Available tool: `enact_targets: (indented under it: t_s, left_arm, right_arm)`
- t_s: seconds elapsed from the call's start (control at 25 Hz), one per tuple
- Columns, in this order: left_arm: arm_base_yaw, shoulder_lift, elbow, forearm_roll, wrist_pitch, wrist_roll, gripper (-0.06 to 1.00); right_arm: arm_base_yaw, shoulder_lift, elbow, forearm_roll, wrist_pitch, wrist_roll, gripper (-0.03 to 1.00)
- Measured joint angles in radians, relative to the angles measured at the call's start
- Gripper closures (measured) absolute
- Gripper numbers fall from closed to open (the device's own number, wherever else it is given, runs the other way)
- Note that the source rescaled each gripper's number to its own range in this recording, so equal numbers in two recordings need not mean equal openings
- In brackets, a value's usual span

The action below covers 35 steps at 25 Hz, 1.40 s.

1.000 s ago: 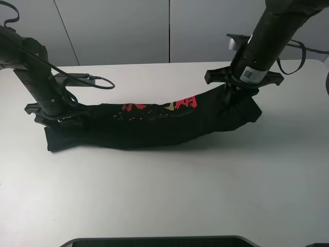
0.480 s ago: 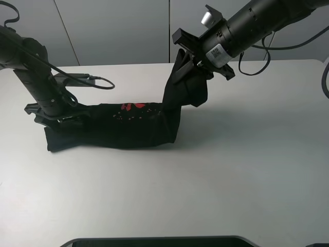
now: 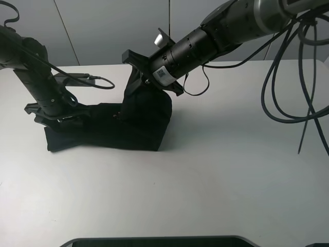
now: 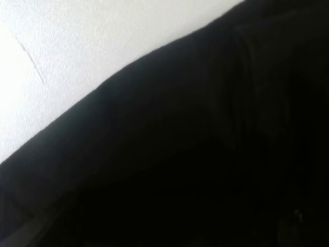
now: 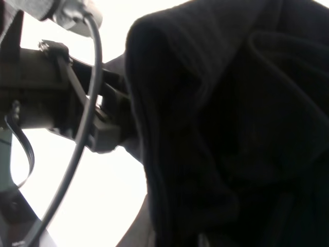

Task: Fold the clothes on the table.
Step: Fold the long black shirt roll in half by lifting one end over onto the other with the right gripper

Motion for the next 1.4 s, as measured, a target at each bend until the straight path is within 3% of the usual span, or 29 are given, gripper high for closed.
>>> enact_targets:
  t_s: [0.6,1.04,1.4]
  left_arm:
    - [0.000,0.000,0.000,0.000,0.000,0.000,-0.03]
    - [0.000,-0.032,0.000,-0.030,0.009,0.026,-0.03]
    - [0.000,-0.173,-0.159,-0.030,0.191,0.043,-0.03]
  right_arm:
    - [0.091,0.167,-0.072,0.173,-0.074,-0.141,0.89]
    - [0.091,0.191,-0.074,0.176,-0.090,-0.167,0.89]
    - [0.091,0.191,-0.076,0.181,-0.090,-0.175,0.85]
